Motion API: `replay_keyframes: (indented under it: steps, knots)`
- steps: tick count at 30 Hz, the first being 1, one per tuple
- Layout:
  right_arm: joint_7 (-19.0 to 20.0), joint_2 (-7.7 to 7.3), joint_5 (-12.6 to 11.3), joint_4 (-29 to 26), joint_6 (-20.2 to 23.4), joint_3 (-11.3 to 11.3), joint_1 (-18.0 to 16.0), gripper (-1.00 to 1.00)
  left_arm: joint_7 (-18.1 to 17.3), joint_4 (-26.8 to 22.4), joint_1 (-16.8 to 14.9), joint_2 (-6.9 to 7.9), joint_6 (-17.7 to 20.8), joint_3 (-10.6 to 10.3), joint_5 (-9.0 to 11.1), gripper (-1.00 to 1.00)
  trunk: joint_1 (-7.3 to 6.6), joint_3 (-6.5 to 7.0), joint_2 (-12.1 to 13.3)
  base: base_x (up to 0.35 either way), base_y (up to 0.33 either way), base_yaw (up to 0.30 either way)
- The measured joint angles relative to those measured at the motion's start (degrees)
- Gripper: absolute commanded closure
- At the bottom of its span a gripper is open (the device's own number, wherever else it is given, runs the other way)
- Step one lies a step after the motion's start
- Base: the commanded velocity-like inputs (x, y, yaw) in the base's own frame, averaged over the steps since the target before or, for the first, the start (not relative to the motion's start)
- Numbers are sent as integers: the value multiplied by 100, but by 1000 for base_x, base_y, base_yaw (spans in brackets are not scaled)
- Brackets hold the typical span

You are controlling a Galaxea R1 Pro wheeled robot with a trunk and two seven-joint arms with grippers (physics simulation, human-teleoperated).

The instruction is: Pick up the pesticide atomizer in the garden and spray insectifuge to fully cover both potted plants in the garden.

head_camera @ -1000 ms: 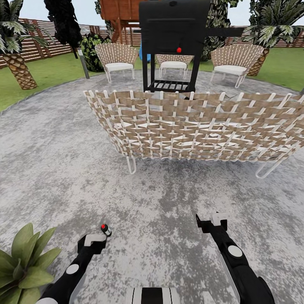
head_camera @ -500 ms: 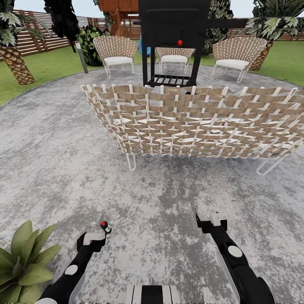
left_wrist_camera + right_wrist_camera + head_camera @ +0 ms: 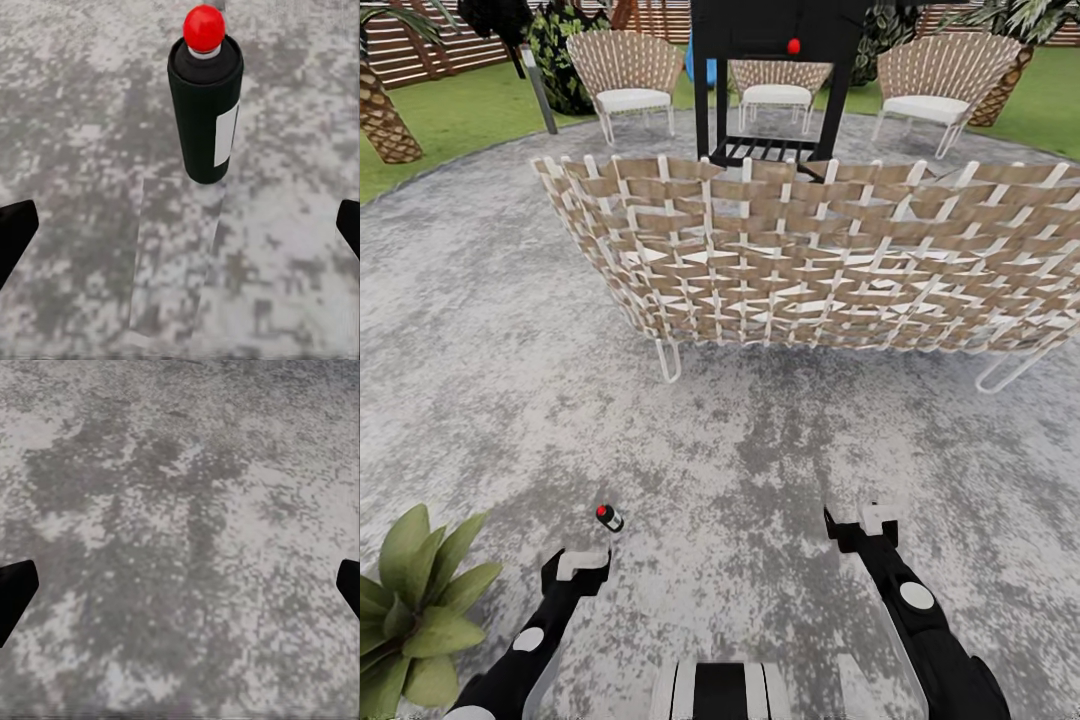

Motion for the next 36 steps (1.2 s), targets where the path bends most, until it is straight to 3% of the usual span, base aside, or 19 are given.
replay_keyframes:
  steps: [3,7,36]
  knots:
    - [0,-1,1,-5,0,0,0,-100,0,0,0,0,-2,0,1,-100,8,-93,-4,0,0,0]
    - [0,-1,-1,-24,0,0,0,-100,-1,0,0,0,-3,0,-7,-100,7,-123,-4,0,0,0]
    - [-17,0,-1,17,0,0,0,-100,1,0,9,-9,-6,17,-42,-100,6,-130,-4,85,0,0]
